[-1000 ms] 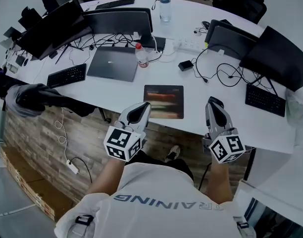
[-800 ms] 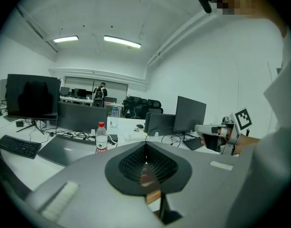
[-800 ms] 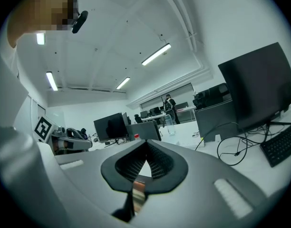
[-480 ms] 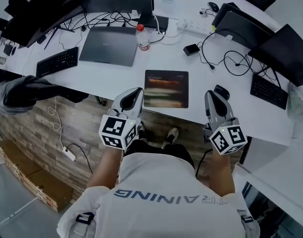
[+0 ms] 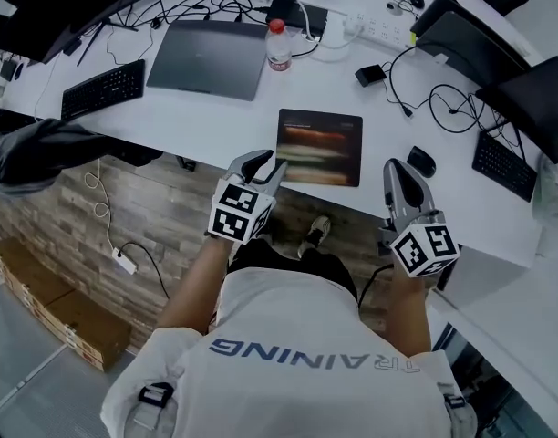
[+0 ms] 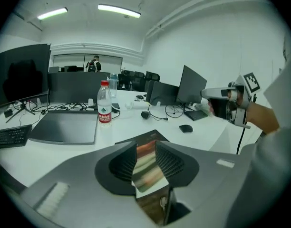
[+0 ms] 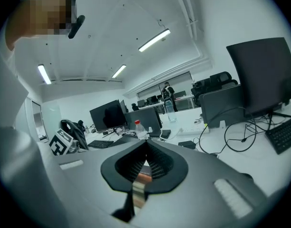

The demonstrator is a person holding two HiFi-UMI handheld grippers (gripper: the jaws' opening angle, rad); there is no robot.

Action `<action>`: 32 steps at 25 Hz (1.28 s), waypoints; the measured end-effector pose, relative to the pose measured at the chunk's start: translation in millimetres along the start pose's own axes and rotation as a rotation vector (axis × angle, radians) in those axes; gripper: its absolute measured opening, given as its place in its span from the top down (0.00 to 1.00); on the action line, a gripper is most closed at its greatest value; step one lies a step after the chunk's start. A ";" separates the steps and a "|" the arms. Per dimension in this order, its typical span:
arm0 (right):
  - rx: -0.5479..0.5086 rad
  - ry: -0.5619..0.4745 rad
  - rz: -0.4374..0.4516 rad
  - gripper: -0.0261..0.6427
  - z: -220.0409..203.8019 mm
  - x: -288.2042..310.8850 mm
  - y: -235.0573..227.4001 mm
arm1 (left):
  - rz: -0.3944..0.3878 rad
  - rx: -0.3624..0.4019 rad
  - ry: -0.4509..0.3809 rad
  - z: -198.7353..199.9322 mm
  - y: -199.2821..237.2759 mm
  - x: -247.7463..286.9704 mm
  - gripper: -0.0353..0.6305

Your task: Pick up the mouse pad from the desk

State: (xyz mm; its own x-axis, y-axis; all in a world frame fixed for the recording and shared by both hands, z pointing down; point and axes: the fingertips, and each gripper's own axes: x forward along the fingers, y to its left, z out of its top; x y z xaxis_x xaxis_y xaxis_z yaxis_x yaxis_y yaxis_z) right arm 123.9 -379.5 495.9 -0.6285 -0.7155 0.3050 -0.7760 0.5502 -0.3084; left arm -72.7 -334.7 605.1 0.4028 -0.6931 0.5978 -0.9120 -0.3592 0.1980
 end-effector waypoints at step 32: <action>0.141 0.031 0.016 0.94 -25.0 -10.9 -31.3 | 0.036 0.156 0.503 -134.0 -7.5 109.2 0.61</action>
State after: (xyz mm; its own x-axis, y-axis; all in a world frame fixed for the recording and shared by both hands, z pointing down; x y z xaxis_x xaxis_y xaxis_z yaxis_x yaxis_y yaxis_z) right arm 153.8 -378.1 524.8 -0.6440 -0.6921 0.3260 -0.7518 0.4939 -0.4368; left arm -32.2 -323.9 773.0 0.2492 -0.3348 0.9087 -0.8867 -0.4562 0.0751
